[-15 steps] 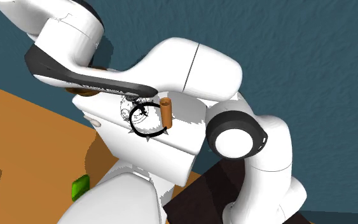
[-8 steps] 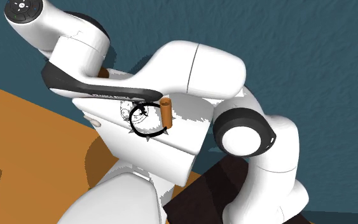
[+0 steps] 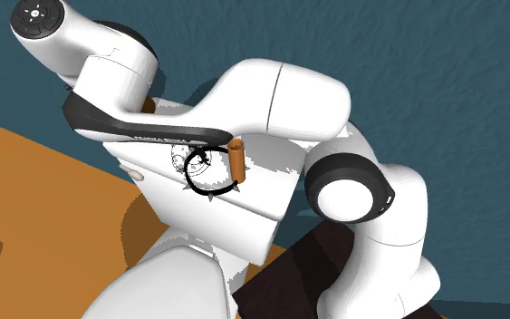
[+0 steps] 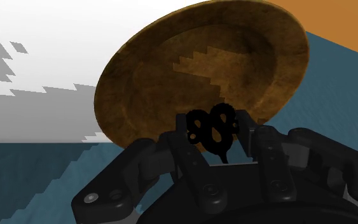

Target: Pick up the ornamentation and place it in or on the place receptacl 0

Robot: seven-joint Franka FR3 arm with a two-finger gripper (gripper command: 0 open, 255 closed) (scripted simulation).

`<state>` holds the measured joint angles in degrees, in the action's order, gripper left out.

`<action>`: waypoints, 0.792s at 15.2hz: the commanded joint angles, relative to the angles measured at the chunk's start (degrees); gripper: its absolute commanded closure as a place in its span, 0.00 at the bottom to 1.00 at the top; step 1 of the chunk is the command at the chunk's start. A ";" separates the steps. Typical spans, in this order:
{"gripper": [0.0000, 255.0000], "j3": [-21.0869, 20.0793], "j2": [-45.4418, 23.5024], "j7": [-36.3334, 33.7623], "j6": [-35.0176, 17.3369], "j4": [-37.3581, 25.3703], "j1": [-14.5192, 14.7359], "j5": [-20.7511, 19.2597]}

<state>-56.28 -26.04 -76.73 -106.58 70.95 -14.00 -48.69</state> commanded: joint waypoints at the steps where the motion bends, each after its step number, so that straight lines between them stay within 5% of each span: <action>1: 0.00 0.00 0.00 0.00 0.00 0.00 0.00 0.00; 12: 0.00 -1.43 2.92 1.19 4.63 -2.55 0.48 2.04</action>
<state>-57.59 -23.42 -75.55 -102.17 68.34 -13.40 -46.87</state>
